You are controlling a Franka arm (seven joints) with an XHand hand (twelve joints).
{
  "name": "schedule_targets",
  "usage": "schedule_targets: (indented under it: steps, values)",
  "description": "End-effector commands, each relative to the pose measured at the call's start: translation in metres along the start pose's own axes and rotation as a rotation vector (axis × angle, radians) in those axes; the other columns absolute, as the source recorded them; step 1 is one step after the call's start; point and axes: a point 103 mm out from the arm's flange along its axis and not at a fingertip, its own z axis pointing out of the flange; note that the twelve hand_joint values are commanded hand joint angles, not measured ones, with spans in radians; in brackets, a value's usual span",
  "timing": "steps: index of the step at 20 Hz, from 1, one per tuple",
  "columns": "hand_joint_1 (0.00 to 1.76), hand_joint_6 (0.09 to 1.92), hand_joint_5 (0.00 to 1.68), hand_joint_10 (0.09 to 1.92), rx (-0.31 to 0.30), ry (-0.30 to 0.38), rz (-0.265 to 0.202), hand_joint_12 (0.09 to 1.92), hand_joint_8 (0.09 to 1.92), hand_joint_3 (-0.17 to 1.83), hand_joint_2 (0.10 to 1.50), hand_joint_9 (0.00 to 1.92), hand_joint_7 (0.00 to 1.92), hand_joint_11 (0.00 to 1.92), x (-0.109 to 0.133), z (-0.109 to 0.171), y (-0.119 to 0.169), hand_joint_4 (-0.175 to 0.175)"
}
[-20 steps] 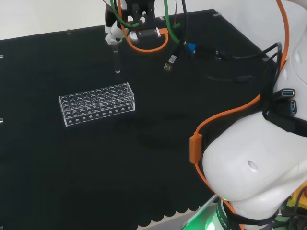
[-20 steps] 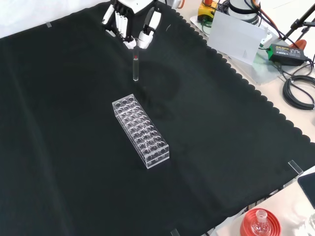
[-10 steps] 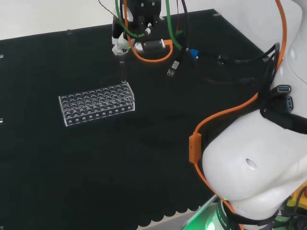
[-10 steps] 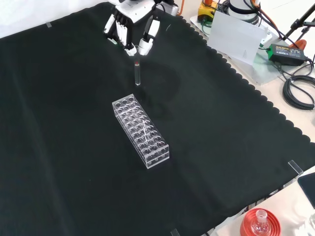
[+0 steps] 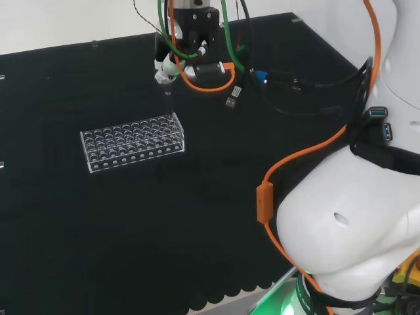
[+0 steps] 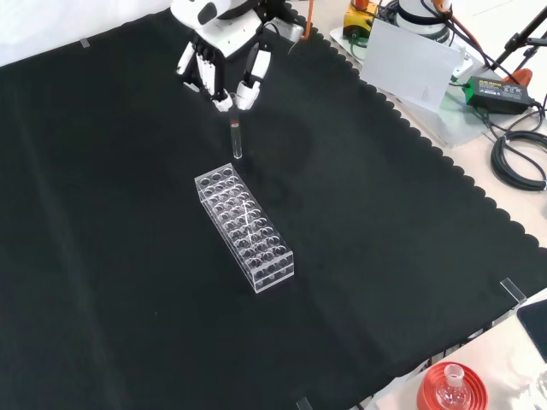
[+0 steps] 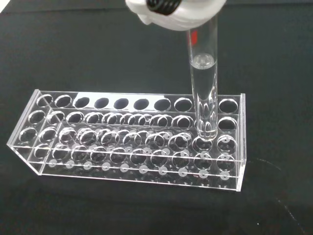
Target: Put the test tube back in the rack.
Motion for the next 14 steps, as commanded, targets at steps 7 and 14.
schedule_targets:
  steps: [7, 14]
  values:
    - [1.42, 0.50, 1.27, 0.33, 0.013, 0.017, 0.002, 1.36, 0.55, -0.01, 0.97, 1.26, 1.41, 0.48, -0.008, 0.012, 0.014, -0.175]
    - [1.42, 0.50, 1.27, 0.32, 0.019, 0.019, 0.005, 1.36, 0.55, -0.01, 0.97, 1.26, 1.41, 0.48, -0.007, 0.017, 0.015, -0.175]
